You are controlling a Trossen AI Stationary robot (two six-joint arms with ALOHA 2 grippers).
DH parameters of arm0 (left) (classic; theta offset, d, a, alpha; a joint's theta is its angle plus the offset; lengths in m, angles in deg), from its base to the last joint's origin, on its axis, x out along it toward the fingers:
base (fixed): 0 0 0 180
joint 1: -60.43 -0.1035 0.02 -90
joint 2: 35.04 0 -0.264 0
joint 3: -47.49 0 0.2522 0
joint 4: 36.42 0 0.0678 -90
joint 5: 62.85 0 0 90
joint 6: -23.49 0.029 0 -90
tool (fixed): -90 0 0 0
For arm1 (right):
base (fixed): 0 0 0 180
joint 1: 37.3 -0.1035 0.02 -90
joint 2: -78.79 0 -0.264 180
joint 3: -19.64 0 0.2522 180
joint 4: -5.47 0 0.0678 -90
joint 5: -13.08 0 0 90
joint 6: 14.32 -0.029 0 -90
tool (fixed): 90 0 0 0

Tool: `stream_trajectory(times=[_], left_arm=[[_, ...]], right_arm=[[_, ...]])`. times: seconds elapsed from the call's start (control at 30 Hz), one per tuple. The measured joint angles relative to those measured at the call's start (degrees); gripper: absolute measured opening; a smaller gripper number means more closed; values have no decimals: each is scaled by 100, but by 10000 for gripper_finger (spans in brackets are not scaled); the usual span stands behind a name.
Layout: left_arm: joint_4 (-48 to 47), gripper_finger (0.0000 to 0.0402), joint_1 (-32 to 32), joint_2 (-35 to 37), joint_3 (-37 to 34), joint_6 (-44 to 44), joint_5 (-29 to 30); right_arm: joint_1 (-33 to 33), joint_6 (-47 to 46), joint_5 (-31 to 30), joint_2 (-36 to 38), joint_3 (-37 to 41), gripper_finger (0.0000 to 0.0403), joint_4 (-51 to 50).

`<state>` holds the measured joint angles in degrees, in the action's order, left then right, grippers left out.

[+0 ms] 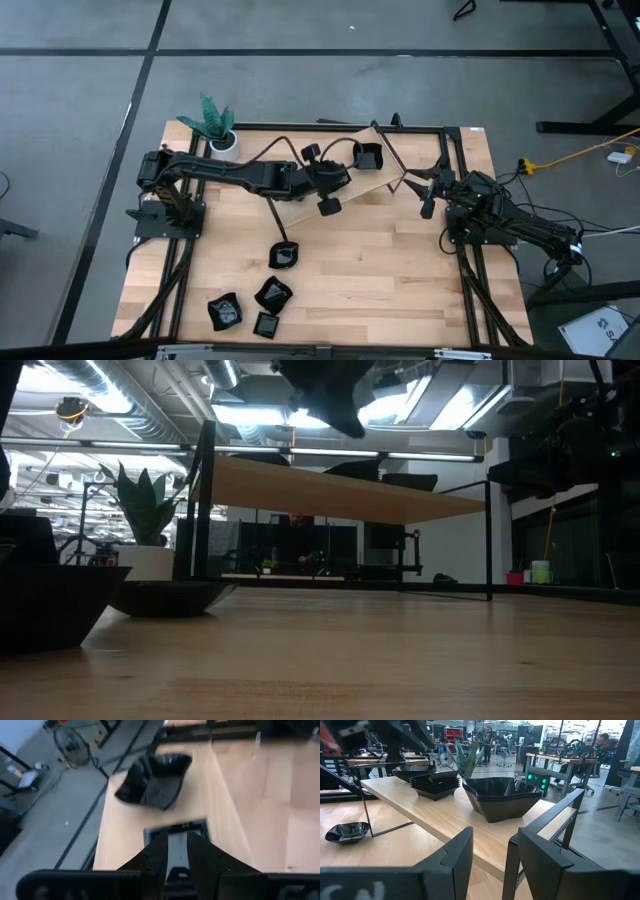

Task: Pick & Place Mini shaped plates
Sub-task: Stack the black square plate on top of the black square plate on the shelf

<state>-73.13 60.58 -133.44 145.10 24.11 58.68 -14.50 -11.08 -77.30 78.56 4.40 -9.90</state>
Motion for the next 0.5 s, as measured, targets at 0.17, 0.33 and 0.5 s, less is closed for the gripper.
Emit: stream_trajectory(times=[0.17,0.33,0.5], left_arm=[[-473,65,-162,1,-1,-295,-494],[-515,65,-285,1,-1,-299,-590],[-589,65,-366,1,-1,-299,-673]], right_arm=[[0,0,0,-2,0,154,0],[-1,0,0,-2,0,154,0],[1,0,0,-2,0,154,0]])
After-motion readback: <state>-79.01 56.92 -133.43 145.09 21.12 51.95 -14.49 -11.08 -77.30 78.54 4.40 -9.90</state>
